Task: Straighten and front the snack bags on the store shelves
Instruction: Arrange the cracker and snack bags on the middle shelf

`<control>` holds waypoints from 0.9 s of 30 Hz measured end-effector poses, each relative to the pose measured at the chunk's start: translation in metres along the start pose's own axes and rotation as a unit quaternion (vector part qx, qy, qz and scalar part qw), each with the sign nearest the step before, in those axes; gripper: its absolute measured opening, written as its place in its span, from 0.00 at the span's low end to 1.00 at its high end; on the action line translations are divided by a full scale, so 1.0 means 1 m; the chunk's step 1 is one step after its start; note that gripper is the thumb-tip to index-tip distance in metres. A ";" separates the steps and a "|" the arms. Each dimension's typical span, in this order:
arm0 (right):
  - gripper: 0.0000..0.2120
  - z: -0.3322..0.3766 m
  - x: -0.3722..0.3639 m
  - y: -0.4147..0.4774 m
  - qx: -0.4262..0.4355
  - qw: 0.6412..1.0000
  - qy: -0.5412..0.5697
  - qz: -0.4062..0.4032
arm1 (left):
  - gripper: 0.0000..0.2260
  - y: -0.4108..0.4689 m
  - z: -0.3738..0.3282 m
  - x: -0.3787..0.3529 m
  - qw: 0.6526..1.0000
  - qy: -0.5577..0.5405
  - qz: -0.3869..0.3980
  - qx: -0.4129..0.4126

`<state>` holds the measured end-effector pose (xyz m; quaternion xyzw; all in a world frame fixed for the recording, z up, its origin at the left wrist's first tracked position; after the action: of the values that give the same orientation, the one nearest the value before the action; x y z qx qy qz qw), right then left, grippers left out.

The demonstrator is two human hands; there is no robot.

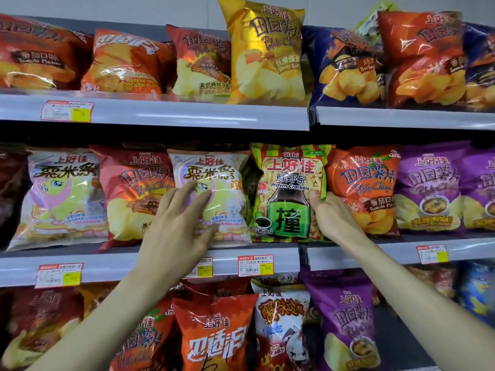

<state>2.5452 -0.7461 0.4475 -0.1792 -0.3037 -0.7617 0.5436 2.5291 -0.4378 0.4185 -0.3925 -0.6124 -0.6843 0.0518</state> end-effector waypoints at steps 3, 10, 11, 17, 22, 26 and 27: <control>0.33 -0.001 0.001 0.002 -0.007 1.000 -0.004 -0.004 | 0.29 -0.004 0.000 0.002 1.000 -0.002 -0.010 0.009; 0.28 -0.004 0.011 -0.004 -0.007 0.997 -0.050 -0.050 | 0.29 -0.013 0.004 0.003 1.000 -0.001 -0.015 0.014; 0.27 -0.006 0.012 -0.003 -0.009 0.997 -0.056 -0.058 | 0.29 -0.014 0.005 0.003 1.000 -0.003 -0.018 0.015; 0.20 -0.001 0.014 -0.002 0.004 0.992 -0.106 -0.066 | 0.28 -0.018 0.004 0.000 0.999 -0.026 -0.024 0.010; 0.20 0.016 0.006 0.004 0.014 0.998 -0.064 0.016 | 0.28 -0.017 0.003 -0.006 0.999 -0.053 -0.012 -0.001; 0.18 0.014 0.001 0.013 0.016 0.998 -0.031 0.053 | 0.28 -0.018 0.004 -0.006 0.997 -0.074 -0.002 -0.011; 0.17 0.015 0.000 0.015 0.018 0.998 -0.024 0.061 | 0.28 -0.018 0.004 -0.005 0.997 -0.074 -0.001 -0.012</control>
<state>2.5581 -0.7397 0.4624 -0.2058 -0.3190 -0.7166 0.5851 2.5244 -0.4321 0.4013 -0.4419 -0.6064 -0.6611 0.0009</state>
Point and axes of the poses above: each hand's wrist, its own y-axis towards the middle knuckle, its own x-axis out of the back of the hand, z = x × y, the point moved 2 cm from there along y, towards the middle knuckle, and after that the axes turned 9 degrees about z, right-handed, at the moved point
